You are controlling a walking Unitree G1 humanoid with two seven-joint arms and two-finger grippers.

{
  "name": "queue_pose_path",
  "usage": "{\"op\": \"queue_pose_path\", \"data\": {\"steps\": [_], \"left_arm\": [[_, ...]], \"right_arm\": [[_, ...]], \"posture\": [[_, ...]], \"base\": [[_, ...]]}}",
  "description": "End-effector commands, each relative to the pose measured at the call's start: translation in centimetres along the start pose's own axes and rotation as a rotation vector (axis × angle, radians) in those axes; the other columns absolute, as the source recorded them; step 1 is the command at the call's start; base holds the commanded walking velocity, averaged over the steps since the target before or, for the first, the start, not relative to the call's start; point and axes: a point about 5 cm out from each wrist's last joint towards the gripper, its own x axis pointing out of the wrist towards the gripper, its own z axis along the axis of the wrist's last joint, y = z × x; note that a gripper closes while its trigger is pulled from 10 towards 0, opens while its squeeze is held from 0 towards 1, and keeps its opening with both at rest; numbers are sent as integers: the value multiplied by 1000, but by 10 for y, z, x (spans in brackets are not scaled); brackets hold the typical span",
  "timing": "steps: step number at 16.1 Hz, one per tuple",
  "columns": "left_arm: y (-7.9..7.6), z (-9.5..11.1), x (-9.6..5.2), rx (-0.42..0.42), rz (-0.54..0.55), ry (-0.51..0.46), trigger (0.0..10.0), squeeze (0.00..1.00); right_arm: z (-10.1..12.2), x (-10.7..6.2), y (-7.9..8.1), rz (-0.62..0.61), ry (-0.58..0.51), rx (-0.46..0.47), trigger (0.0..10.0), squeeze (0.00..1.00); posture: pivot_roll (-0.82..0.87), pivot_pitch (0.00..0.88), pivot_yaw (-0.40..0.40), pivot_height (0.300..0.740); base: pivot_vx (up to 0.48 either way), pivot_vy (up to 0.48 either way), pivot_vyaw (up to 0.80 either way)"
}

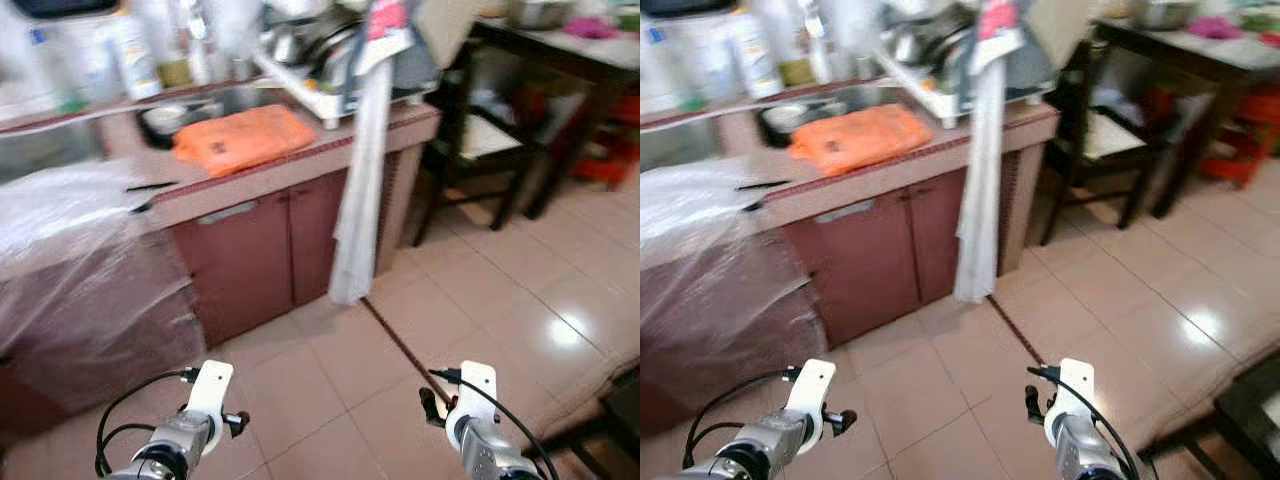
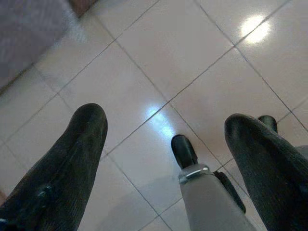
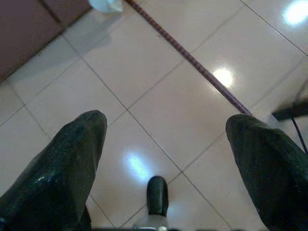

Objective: Kitchen organization

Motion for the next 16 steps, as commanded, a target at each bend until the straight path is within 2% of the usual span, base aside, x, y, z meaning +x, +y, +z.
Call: {"op": "queue_pose_path", "data": {"steps": [1, 16], "left_arm": [[1, 0, 0, -2, -2, 1, 10000, 0], [0, -1, 0, 30, -15, 5, 10000, 0]], "right_arm": [[-4, -1, -1, -5, 15, 5, 10000, 0], [-6, -1, 0, -4, 15, 10, 10000, 0]], "posture": [[-59, 19, -1, 740], [-63, 24, 4, 740]], "base": [[0, 0, -469], [242, 0, 0]]}}
